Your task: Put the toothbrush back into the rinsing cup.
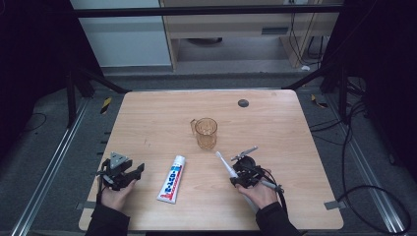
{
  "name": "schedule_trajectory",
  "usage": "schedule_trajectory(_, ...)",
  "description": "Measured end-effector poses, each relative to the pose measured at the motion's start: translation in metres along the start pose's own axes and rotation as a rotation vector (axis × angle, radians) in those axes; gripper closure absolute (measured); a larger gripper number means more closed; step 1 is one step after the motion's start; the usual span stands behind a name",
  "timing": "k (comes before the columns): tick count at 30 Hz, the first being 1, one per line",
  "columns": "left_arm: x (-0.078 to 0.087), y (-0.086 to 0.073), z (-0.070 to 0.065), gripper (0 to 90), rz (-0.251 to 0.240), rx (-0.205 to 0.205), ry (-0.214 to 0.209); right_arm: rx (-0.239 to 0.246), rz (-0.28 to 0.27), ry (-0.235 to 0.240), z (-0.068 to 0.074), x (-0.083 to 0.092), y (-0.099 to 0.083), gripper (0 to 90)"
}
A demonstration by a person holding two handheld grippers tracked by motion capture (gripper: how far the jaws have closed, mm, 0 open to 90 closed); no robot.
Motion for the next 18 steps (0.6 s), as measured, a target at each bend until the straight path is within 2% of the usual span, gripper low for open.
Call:
schedule_trajectory(10,0.0,0.0,0.0,46.6,0.0,0.0,0.0,0.004,-0.082,0.011,0.001,0.013,0.009,67.3)
schedule_trajectory(18,0.0,0.0,0.0,46.7,0.0,0.0,0.001,0.007,-0.211,0.006,-0.004,0.035,0.023,67.3)
Point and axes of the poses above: each handheld gripper's, and its own axes: x roughly backward along the jaws, y roughly out of its top, z roughly to its left, the point moved 8 cm from there along -x, roughly forward along the jaws, and after that the axes turned 3 degrees about -x, right-handed, at the moved point
